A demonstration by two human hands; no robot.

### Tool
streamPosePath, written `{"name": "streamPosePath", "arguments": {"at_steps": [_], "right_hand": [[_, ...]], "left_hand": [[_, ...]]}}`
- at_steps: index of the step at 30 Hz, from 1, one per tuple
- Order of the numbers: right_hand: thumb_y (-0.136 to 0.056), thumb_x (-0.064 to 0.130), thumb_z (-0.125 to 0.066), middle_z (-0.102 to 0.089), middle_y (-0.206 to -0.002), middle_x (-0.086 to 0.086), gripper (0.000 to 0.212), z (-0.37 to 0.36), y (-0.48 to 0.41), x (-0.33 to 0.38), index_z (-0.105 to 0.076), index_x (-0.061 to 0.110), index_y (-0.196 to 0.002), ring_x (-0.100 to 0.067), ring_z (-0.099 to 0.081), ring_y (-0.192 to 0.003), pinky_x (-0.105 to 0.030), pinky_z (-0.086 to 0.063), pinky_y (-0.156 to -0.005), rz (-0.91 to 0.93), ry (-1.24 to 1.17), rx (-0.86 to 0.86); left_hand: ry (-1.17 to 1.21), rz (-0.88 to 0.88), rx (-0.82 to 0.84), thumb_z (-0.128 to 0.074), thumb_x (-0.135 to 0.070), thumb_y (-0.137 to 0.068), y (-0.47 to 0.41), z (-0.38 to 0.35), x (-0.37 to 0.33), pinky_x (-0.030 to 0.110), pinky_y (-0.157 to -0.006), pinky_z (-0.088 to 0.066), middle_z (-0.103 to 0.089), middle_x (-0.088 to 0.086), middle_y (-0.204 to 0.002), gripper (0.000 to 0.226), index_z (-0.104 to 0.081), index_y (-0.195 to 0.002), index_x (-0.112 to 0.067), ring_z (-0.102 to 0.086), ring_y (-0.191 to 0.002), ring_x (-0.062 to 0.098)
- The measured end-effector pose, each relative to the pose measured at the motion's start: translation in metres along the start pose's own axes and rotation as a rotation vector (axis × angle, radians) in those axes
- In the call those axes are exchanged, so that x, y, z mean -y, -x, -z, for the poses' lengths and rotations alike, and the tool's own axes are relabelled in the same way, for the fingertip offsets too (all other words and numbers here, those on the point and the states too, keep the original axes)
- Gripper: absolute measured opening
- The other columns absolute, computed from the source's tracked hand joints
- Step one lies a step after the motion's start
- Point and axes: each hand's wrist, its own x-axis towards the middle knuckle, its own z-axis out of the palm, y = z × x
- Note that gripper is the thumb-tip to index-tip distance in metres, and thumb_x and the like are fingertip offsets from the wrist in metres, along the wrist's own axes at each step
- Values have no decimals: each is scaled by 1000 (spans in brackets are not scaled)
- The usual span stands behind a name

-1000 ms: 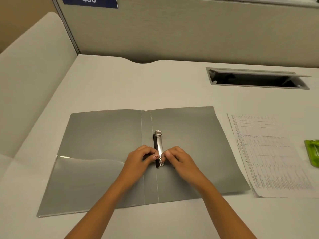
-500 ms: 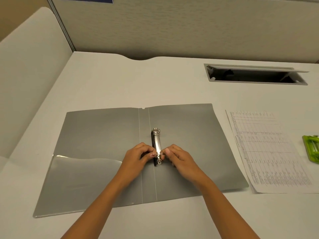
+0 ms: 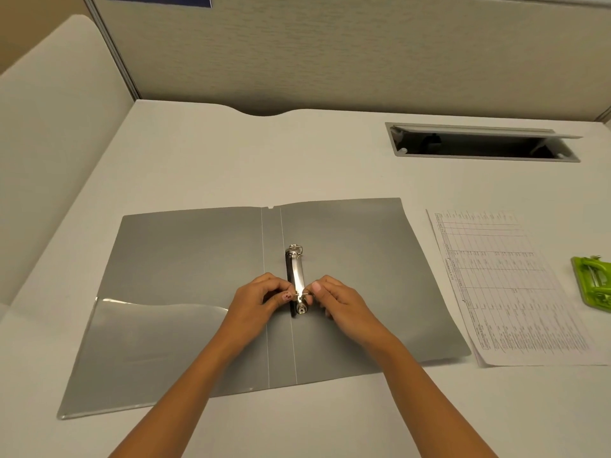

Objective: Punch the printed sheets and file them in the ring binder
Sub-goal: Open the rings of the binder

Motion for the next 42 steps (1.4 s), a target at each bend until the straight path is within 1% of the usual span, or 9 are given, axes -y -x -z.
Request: {"name": "streamPosePath", "arguments": {"at_steps": [5,10,18,21,26,33,36,39,42], "right_hand": [[-98,42,-36,-53,-80,15,35,1,0,-1,-60,36,-72,-2,-50,-74,-29,-44,-80,4,-24,3],[-99,39,-37,-56,-87,7,36,4,0,-3,-61,30,-73,-7,-54,-76,-26,-47,-76,20,-82,14],[-97,36,-42,-58,-78,11,34,-2,-1,-5,-61,33,-69,-5,-53,-68,-27,-48,-72,24,-78,-75],[-97,34,-44,-61,-81,7,33,-2,-1,-7,-65,31,-72,-7,-55,-69,-28,-49,-72,33,-91,-97],[-97,30,-45,-67,-87,-1,32,0,-1,-8,-73,19,-86,-5,-59,-71,-20,-51,-68,23,-136,-112],[-97,26,-48,-68,-80,-5,27,0,4,-4,-72,14,-92,-8,-61,-65,-19,-52,-66,23,-220,-212],[-95,21,-52,-67,-82,-13,21,3,9,1,-70,12,-93,-15,-61,-67,-25,-55,-65,17,-337,-274],[-94,16,-54,-68,-80,-11,15,14,20,2,-69,12,-93,-14,-62,-67,-24,-55,-64,26,-369,-351],[-93,16,-56,-69,-79,-7,13,30,33,-4,-69,12,-94,-17,-66,-69,-27,-57,-69,40,-341,-436]], "left_hand": [[17,4,7,-64,-11,-87,0,1,0,7,-75,-43,-65,-9,-87,10,-73,-91,-14,-60,-88,3],[56,23,22,-65,-6,-86,0,5,-1,5,-74,-42,-65,-8,-85,11,-72,-87,-15,-60,-84,-3],[29,14,-15,-65,-7,-85,1,2,0,8,-76,-45,-67,-8,-86,13,-70,-83,-19,-61,-86,3],[50,22,-27,-66,-5,-85,2,2,-2,8,-76,-45,-67,-6,-87,13,-71,-83,-17,-62,-86,3],[104,56,-61,-68,-6,-83,5,3,-3,9,-77,-48,-70,-11,-85,15,-72,-81,-19,-65,-85,4],[182,103,-81,-64,-11,-87,7,4,-13,10,-77,-49,-73,-9,-86,14,-72,-85,-23,-67,-84,2],[205,136,-182,-63,-16,-89,8,1,-20,14,-74,-50,-73,-11,-82,12,-72,-88,-23,-66,-79,0],[200,111,-310,-64,-17,-88,16,-8,-31,17,-74,-50,-71,-7,-89,10,-70,-88,-24,-64,-84,2],[173,39,-322,-69,-13,-84,22,-21,-48,20,-75,-53,-69,-9,-93,16,-69,-86,-29,-64,-87,1]]}}
